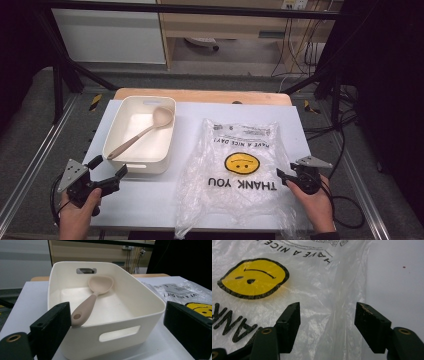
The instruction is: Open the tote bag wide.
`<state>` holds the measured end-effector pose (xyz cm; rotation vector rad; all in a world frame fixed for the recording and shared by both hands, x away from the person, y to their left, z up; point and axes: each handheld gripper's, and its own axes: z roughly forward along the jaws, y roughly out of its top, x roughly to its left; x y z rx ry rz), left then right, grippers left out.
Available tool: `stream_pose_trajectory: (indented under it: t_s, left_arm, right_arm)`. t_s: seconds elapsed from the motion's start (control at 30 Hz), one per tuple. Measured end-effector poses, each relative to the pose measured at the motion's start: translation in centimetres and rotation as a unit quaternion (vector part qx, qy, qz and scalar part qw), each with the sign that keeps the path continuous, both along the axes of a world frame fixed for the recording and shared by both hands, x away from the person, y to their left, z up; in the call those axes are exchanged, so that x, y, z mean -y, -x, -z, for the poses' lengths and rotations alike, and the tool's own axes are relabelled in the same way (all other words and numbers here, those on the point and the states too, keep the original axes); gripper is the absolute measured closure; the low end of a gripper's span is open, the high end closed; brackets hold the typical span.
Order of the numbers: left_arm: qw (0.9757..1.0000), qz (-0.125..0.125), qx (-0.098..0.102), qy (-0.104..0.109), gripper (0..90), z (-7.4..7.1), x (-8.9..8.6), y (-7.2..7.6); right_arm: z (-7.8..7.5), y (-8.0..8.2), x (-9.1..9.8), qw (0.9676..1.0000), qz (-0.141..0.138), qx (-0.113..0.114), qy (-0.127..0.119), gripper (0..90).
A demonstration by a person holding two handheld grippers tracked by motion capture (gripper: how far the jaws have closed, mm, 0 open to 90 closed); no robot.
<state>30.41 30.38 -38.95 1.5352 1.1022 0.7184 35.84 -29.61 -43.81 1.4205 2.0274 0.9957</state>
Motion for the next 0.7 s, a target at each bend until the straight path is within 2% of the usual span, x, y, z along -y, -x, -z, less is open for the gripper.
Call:
stream_pose_trajectory:
  t_s: [0.17,0.27,0.37,0.47,0.5,0.53,0.6,0.63,0.7]
  left_arm:
    - [1.0,0.0,0.0,0.0,7.3,0.03,0.04,-0.01]
    - [1.0,0.0,0.002,-0.001,7.3,0.01,0.02,0.01]
    - [1.0,-0.001,0.001,0.0,7.3,0.03,0.0,0.0]
    - [1.0,-0.001,0.001,-0.002,7.3,0.05,0.03,-0.02]
    - [1.0,-0.001,0.001,-0.001,7.3,0.05,0.04,-0.01]
    - [1.0,-0.001,0.001,-0.001,7.3,0.05,0.04,-0.02]
    - [1.0,-0.001,0.001,-0.002,7.3,0.06,0.03,-0.03]
    - [1.0,-0.001,0.0,-0.001,7.3,0.06,0.04,-0.04]
    - [1.0,0.0,0.001,-0.001,7.4,0.06,0.05,-0.03]
  right_arm:
    - [0.37,0.37,0.23,0.9999,0.0,-0.012,0.0,32.1]
    - [0.59,0.5,0.21,0.9997,0.0,-0.023,0.004,33.0]
    - [0.72,0.55,0.17,0.9995,-0.002,-0.03,0.005,36.2]
    - [0.96,0.55,0.13,0.9991,-0.006,-0.042,0.01,45.6]
    - [0.96,0.55,0.13,0.9991,-0.006,-0.042,0.01,45.6]
    - [1.03,0.55,0.12,0.9989,-0.013,-0.044,0.009,50.3]
    - [1.02,0.55,0.07,0.9988,-0.014,-0.047,0.008,52.4]
    - [1.06,0.51,-0.03,0.9985,-0.021,-0.049,0.01,57.6]
    - [1.08,0.52,-0.16,0.9984,-0.021,-0.052,0.009,59.4]
